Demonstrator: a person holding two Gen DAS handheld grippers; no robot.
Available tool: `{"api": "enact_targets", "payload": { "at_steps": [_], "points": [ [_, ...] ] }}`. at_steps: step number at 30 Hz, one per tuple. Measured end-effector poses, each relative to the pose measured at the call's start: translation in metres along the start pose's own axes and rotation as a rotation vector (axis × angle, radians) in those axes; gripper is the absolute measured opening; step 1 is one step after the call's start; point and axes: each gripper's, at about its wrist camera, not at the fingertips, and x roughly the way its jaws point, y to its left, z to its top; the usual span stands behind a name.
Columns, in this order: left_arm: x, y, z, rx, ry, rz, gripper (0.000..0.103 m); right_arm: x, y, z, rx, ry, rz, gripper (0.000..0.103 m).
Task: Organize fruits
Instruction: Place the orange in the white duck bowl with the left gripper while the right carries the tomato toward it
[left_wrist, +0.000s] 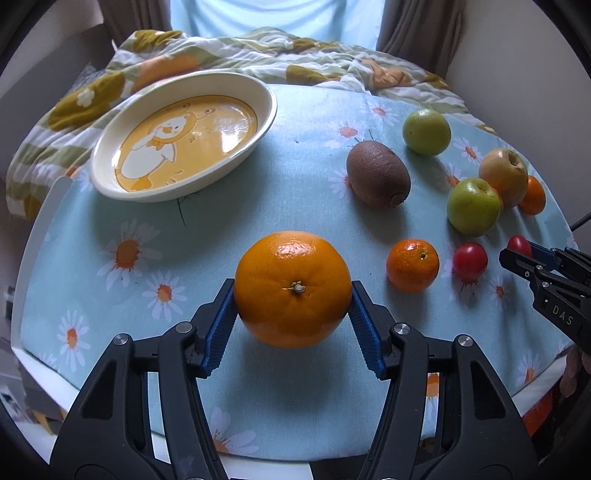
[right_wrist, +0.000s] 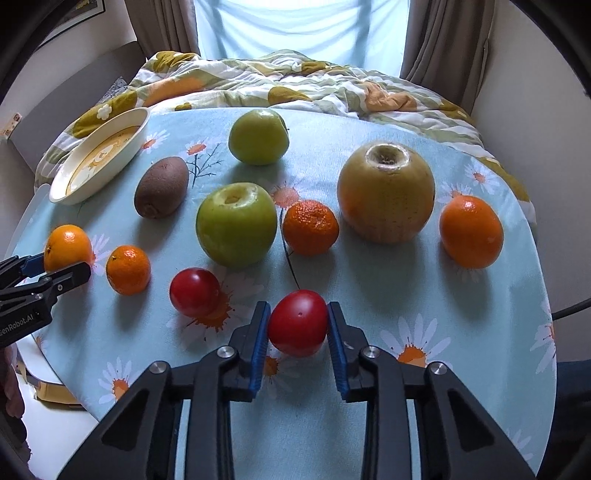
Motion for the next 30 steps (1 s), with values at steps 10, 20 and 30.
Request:
{"api": "enact_targets", "payload": {
  "at_steps": [10,20,30],
  "points": [
    [-0.045,0.008,0.007,-0.059,-0.071,0.012,0.065,-0.026,0.011,0.016,-0.063,-0.041,0.042,0.028],
    [-0.062,0.048,0.040,-0.091,-0.134,0.002,0.065,-0.044,0.046,0.046,-0.102,-0.089,0.057,0.028],
    [-0.033,0.107,0.087,-0.033,-0.122,-0.018,0.065,-0.024,0.099,0.092,-0.059,-0.113,0.069,0.028]
  ]
}}
